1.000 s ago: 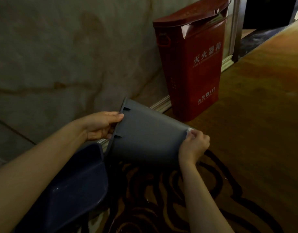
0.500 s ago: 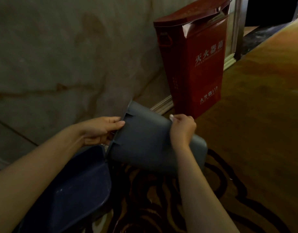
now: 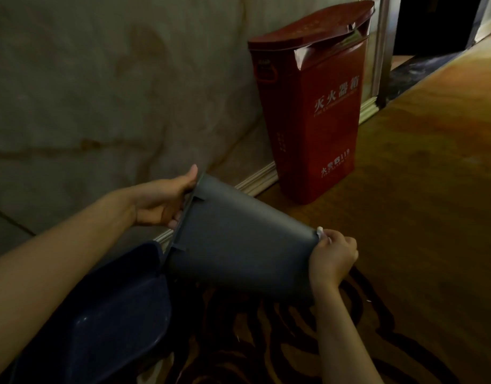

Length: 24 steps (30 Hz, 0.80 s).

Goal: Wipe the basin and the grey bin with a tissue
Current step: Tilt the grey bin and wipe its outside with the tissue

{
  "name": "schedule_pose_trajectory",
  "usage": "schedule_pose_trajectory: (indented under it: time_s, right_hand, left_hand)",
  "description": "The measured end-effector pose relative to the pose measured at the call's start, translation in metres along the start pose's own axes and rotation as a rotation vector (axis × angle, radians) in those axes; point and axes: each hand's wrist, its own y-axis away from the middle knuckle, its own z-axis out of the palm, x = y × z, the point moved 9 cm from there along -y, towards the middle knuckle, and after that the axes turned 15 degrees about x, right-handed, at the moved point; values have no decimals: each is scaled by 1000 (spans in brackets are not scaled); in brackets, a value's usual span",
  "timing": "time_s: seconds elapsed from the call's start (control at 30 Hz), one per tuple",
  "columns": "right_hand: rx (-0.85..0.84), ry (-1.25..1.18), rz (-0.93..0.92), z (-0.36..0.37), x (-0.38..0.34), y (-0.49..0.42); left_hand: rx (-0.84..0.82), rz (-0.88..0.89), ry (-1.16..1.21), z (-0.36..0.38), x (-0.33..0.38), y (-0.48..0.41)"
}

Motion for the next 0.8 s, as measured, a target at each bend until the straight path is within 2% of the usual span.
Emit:
schedule_pose_trajectory:
  time_s: [0.1,0.17,0.3,0.4,0.5,0.57,0.67,0.8]
  right_hand:
    - [-35,-12,-20,4,-5,3]
    - [-38,-9,-21,4,-6,5]
    - [-17,1,-24,-1,-4,6]
    - [-32,10,5,-2,-6,8]
    - [-81,-6,-43,5,-30,27]
    - [-120,-55,-102,11,-57,50]
    - [-165,-229,-215,17,-107,89]
    - [-207,-449,-354,18,-155,126]
  left_hand:
    - [164,-38,169,-3,16,-16]
    - [268,-70,161,-6,21,-20]
    - [286,-119,70,-8,27,-18]
    - [320,-146,109,-13,30,-13]
    - [335,-149,140,-10,25,-8]
    - [355,-98,168,-3,26,-3]
    - [450,75,223,0,35,7]
    - [387,230,222,5,37,21]
